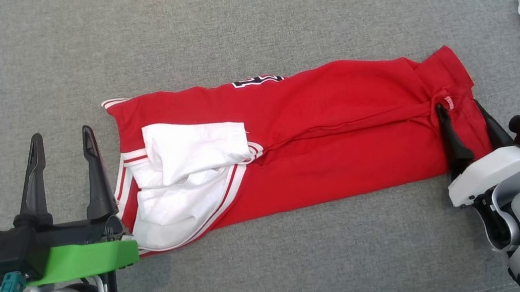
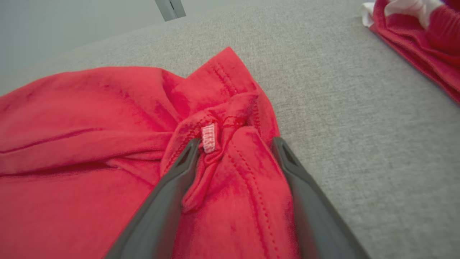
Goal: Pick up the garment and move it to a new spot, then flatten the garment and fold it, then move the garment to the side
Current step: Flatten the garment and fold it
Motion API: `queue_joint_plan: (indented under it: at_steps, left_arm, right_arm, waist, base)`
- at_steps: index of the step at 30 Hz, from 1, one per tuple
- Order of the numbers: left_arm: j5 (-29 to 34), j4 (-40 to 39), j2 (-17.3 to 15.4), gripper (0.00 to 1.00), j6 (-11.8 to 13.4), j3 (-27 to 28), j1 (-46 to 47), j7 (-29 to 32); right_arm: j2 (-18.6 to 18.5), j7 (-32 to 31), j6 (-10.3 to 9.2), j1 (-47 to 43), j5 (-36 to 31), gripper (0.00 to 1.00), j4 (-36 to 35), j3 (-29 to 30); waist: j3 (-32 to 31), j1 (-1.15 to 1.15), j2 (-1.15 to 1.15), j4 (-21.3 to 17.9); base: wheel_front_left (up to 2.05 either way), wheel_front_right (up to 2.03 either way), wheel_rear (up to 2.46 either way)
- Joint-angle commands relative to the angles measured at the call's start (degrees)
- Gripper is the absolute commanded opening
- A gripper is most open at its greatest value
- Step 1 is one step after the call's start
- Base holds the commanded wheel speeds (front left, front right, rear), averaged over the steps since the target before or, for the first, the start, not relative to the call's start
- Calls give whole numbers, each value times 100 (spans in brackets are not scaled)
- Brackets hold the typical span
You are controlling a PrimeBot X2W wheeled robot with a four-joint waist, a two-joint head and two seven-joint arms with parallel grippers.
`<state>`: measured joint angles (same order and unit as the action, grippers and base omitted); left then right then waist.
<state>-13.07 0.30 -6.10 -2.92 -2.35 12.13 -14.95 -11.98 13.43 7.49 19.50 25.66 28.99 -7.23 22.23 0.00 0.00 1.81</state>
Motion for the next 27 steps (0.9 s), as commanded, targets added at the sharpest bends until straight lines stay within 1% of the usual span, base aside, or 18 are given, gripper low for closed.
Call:
queue_joint_plan:
  at_steps: [1,2,3,5,7,11,16,21,24,27]
  left_arm:
    - [62,4,27,100,-36,34,61,-18]
    - [71,11,39,100,-53,51,59,-18]
    - [87,17,50,100,-61,71,61,-18]
    - [99,20,69,100,-72,105,79,-18]
    - [118,10,80,100,-87,128,100,-18]
    - [166,-19,105,100,-115,179,131,-18]
    - [213,-41,123,100,-150,245,98,-18]
    - [245,-36,139,100,-167,312,68,-18]
    - [266,-33,144,100,-191,342,48,-18]
    - [283,-6,141,100,-203,378,35,-18]
  right_arm:
    - [59,-160,-1,-168,95,100,229,-157]
    - [86,-188,-1,-205,168,100,306,-223]
    - [110,-260,0,-235,238,75,374,-319]
    - [141,-269,1,-235,404,0,446,-436]
    - [157,-286,2,-214,567,0,424,-586]
    - [-35,-69,-7,-82,758,0,288,-590]
    - [-417,129,-27,-60,827,0,120,-143]
    - [-695,181,-9,-178,772,0,-67,367]
    - [-764,188,-6,-172,696,0,-253,510]
    - [-728,186,-5,-104,540,0,-606,433]
  waist:
    - [-6,0,0,4]
    - [-6,0,0,3]
    - [-6,0,0,-4]
    - [2,0,0,-26]
    - [14,0,0,-54]
    - [35,0,0,-119]
    - [37,0,0,-204]
    - [21,0,0,-258]
    - [10,0,0,-304]
    - [-31,0,0,-350]
  base:
    - [0,0,0]
    - [0,0,0]
    - [0,0,0]
    - [0,0,0]
    - [0,0,0]
    - [0,0,0]
    - [0,0,0]
    - [0,0,0]
    - [0,0,0]
    - [0,0,0]
